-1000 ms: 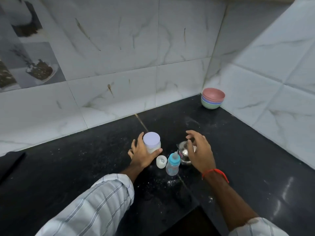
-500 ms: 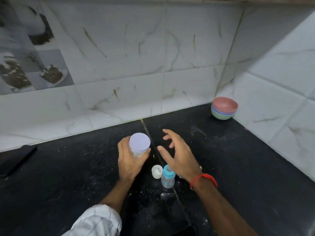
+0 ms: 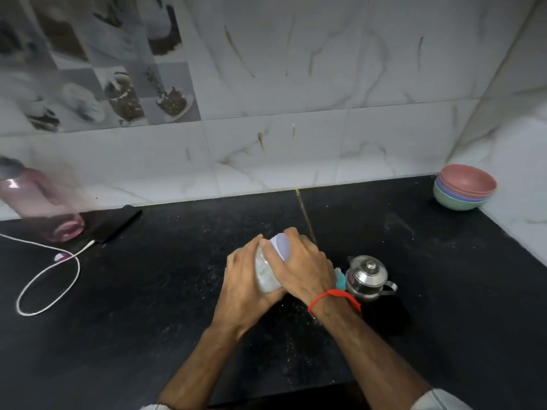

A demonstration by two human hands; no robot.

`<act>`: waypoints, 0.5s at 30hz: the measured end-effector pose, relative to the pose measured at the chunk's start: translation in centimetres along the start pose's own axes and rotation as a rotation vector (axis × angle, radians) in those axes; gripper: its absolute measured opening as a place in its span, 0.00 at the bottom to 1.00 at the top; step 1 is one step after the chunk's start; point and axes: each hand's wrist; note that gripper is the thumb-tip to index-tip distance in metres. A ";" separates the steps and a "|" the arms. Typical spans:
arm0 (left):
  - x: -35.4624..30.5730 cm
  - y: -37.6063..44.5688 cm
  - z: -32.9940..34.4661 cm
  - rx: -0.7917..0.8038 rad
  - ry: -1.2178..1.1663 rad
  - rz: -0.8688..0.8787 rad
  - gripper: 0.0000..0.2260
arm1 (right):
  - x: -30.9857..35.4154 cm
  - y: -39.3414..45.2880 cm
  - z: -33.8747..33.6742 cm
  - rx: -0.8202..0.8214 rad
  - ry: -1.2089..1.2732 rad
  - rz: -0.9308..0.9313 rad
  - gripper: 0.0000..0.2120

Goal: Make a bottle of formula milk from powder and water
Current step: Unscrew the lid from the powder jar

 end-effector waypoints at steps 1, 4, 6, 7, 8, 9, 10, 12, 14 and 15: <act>-0.4 0.4 -0.6 0.022 -0.006 -0.013 0.44 | 0.3 -0.1 0.1 -0.045 -0.013 -0.007 0.26; -1.5 1.4 -2.2 0.063 -0.057 -0.052 0.35 | 1.1 -0.4 0.2 -0.184 -0.027 -0.045 0.26; -1.4 1.7 -3.3 0.116 -0.115 -0.062 0.35 | 1.3 -0.4 -0.3 -0.262 0.028 -0.174 0.25; -1.1 1.8 -3.7 0.167 -0.171 -0.070 0.36 | 1.1 -0.3 -0.7 -0.280 0.030 -0.307 0.22; -0.7 1.8 -4.1 0.220 -0.234 -0.069 0.36 | 1.0 -0.2 -1.1 -0.267 -0.004 -0.443 0.20; -0.2 1.7 -4.5 0.266 -0.279 -0.063 0.37 | 1.1 -0.2 -1.7 -0.209 -0.046 -0.544 0.20; 0.1 1.6 -4.7 0.298 -0.307 -0.058 0.37 | 1.3 0.0 -2.5 -0.106 -0.083 -0.592 0.21; 0.7 1.4 -5.1 0.318 -0.352 -0.050 0.41 | 1.9 0.6 -4.5 0.188 -0.120 -0.562 0.21; 1.1 1.3 -5.3 0.304 -0.367 -0.034 0.44 | 2.1 1.1 -6.3 0.564 0.001 -0.463 0.25; 1.4 1.2 -5.5 0.287 -0.354 -0.029 0.45 | 2.0 1.4 -7.0 0.660 0.122 -0.429 0.29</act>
Point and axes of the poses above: each hand's wrist, its own y-axis towards the middle knuckle, its own z-axis out of the palm, x = y × z, and after that the axes turned 5 degrees about z, right-handed
